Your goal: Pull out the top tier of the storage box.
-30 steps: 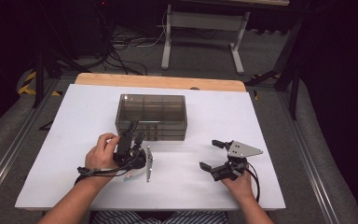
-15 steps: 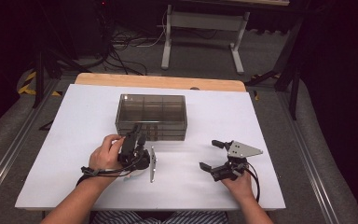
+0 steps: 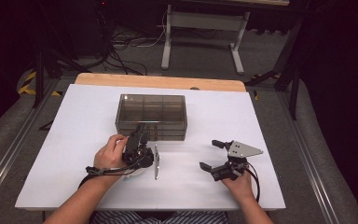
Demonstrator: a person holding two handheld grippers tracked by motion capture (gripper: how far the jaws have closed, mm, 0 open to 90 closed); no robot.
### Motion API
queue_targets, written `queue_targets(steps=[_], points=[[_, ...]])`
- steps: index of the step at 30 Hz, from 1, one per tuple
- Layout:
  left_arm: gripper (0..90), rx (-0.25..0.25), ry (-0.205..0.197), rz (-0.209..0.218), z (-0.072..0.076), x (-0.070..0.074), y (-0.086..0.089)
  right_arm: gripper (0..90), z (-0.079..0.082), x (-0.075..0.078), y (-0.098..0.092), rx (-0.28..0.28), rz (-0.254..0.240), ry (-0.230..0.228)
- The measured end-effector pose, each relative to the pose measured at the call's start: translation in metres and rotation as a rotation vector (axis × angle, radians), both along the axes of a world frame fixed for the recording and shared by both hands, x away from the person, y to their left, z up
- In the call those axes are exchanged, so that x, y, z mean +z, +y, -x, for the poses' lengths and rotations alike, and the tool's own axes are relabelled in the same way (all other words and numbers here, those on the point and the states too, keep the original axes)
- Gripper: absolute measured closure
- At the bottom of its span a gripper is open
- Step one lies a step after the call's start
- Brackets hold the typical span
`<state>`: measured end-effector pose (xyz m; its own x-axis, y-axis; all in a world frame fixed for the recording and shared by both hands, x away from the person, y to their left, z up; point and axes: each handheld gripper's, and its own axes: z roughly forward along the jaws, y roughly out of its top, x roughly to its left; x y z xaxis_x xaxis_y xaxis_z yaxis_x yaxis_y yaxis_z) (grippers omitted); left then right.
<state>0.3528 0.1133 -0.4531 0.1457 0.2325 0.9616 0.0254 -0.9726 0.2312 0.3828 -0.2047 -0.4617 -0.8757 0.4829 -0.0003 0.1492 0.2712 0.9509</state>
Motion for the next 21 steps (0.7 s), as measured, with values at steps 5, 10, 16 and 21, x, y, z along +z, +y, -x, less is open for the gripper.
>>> queue_targets(steps=[5, 10, 16, 21], points=[[53.0, 0.000, 0.022, -0.028, -0.004, -0.005, -0.003, 1.5, 0.000, 0.000, 0.000, 0.003, -0.002, -0.001], [58.8, 0.015, 0.006, -0.045, -0.006, -0.010, -0.006, 1.5, 0.000, 0.000, 0.000, 0.006, -0.003, 0.000], [63.8, 0.020, -0.003, -0.055, -0.009, -0.012, -0.007, 1.5, 0.000, 0.000, 0.000, 0.008, -0.002, 0.001], [71.6, 0.021, -0.002, -0.075, -0.009, -0.013, -0.008, 1.7, 0.000, 0.000, 0.001, 0.015, -0.003, 0.004]])
